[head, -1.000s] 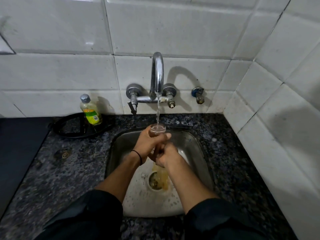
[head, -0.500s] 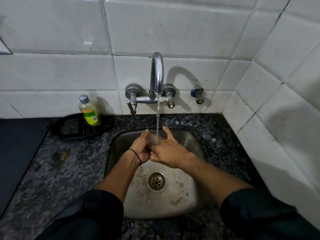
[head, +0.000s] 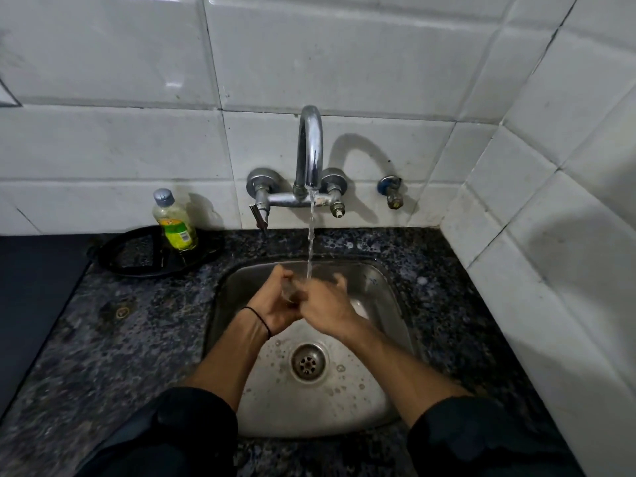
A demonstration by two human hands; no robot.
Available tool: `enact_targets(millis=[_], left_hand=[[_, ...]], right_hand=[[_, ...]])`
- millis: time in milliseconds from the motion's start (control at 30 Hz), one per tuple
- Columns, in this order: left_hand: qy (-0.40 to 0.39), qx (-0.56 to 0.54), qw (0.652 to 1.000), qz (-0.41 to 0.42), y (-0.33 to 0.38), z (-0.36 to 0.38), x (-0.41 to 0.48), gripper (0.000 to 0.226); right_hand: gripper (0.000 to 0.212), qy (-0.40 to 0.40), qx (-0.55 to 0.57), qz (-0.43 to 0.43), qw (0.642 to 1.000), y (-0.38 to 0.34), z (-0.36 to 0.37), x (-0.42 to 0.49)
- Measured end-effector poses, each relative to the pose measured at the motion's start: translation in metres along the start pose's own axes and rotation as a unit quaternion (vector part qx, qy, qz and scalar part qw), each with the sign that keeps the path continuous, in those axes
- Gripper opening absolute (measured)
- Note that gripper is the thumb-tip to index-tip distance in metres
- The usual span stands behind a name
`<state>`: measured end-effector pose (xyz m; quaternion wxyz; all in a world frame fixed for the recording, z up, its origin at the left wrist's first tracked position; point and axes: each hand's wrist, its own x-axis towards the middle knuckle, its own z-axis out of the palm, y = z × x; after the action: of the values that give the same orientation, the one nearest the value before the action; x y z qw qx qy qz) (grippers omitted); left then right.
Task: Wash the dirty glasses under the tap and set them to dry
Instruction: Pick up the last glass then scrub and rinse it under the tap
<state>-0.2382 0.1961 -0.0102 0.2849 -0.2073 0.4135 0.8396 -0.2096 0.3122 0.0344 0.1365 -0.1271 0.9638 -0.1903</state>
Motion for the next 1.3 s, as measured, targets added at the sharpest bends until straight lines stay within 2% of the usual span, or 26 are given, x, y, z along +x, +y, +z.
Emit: enact_targets(millis=[33, 100, 167, 233, 300, 367, 433, 500, 567, 633, 700, 733, 767, 800, 833, 900, 967, 1000, 1067, 1133, 1200, 1267, 1300], left_hand=[[0.005, 0.007, 1.0, -0.014, 0.001, -0.001, 0.001, 0.033], [0.022, 0.02, 0.999, -0.027, 0.005, -0.003, 0.002, 0.031], [0.037, 0.006, 0.999, -0.016, 0.004, -0.006, 0.004, 0.029], [0.035, -0.039, 0.999, 0.008, 0.001, -0.007, 0.005, 0.022], [0.012, -0.06, 0.998, 0.03, -0.002, -0.006, 0.003, 0.026], [-0.026, -0.06, 0.998, 0.021, -0.004, -0.008, 0.002, 0.028], [-0.028, -0.004, 0.999, -0.02, -0.001, -0.011, -0.002, 0.038], [-0.019, 0.028, 0.999, -0.041, 0.004, -0.011, -0.003, 0.051], [0.0, 0.022, 0.999, -0.027, 0.008, -0.008, -0.001, 0.048], [0.008, 0.003, 1.0, 0.0, 0.006, -0.005, 0.001, 0.04], [-0.001, -0.023, 0.999, 0.027, 0.002, -0.005, 0.003, 0.032], [-0.013, -0.038, 0.998, 0.038, -0.001, -0.005, 0.003, 0.029], [-0.025, -0.048, 0.997, 0.046, -0.003, -0.004, 0.003, 0.029], [-0.035, -0.049, 0.997, 0.045, -0.003, -0.003, 0.003, 0.032], [-0.037, -0.034, 0.998, 0.032, -0.003, -0.003, 0.005, 0.039], [-0.019, 0.017, 1.0, -0.005, 0.0, 0.002, 0.005, 0.056], [-0.003, 0.055, 0.998, -0.025, 0.004, 0.003, 0.008, 0.061], [0.004, 0.053, 0.998, -0.023, 0.005, 0.004, 0.009, 0.055], [0.017, 0.01, 1.0, 0.013, 0.001, 0.0, 0.014, 0.046], [0.007, -0.022, 0.998, 0.059, -0.005, -0.005, 0.014, 0.039], [-0.012, -0.018, 0.996, 0.083, -0.007, -0.011, 0.014, 0.059], [-0.012, 0.032, 0.998, 0.059, -0.001, -0.013, 0.009, 0.074], [0.006, 0.061, 0.998, 0.033, 0.002, -0.013, 0.004, 0.071]], right_hand=[[0.037, 0.005, -0.103, -0.057, 0.993, 0.0, -0.004, -0.004], [0.051, 0.019, -0.245, -0.158, 0.956, 0.002, -0.007, -0.009], [0.054, 0.024, -0.276, -0.178, 0.944, 0.001, -0.009, -0.01], [0.044, 0.027, -0.207, -0.118, 0.971, -0.006, -0.008, -0.008], [0.034, 0.024, -0.065, -0.007, 0.998, -0.017, -0.005, -0.002], [0.027, 0.021, 0.013, 0.053, 0.998, -0.02, -0.008, 0.008], [0.028, -0.004, -0.034, 0.034, 0.999, -0.015, -0.015, 0.008], [0.044, 0.002, -0.152, -0.064, 0.986, -0.006, -0.021, 0.0], [0.065, 0.022, -0.241, -0.153, 0.958, 0.001, -0.022, -0.009], [0.075, 0.004, -0.219, -0.14, 0.966, 0.009, -0.016, -0.005], [0.064, -0.042, -0.065, -0.053, 0.996, 0.014, -0.004, 0.009], [0.051, -0.054, 0.072, -0.001, 0.996, 0.012, -0.002, 0.014], [0.038, -0.051, 0.179, 0.034, 0.982, 0.011, -0.001, 0.017], [0.031, -0.037, 0.223, 0.046, 0.973, 0.01, -0.001, 0.018], [0.029, -0.022, 0.18, 0.038, 0.983, 0.01, -0.002, 0.017], [0.049, -0.006, -0.013, -0.037, 0.999, 0.009, -0.005, 0.004], [0.059, 0.025, -0.192, -0.135, 0.972, 0.008, -0.008, -0.009], [0.058, 0.035, -0.231, -0.158, 0.959, 0.008, -0.007, -0.011], [0.053, 0.044, -0.19, -0.148, 0.97, 0.007, 0.0, -0.011], [0.053, 0.075, -0.032, -0.104, 0.991, 0.002, 0.009, -0.007], [0.054, 0.113, 0.074, -0.077, 0.988, 0.002, 0.018, -0.004], [0.052, 0.11, 0.015, -0.083, 0.99, 0.007, 0.021, -0.004], [0.056, 0.095, -0.047, -0.1, 0.989, 0.012, 0.021, -0.005]])
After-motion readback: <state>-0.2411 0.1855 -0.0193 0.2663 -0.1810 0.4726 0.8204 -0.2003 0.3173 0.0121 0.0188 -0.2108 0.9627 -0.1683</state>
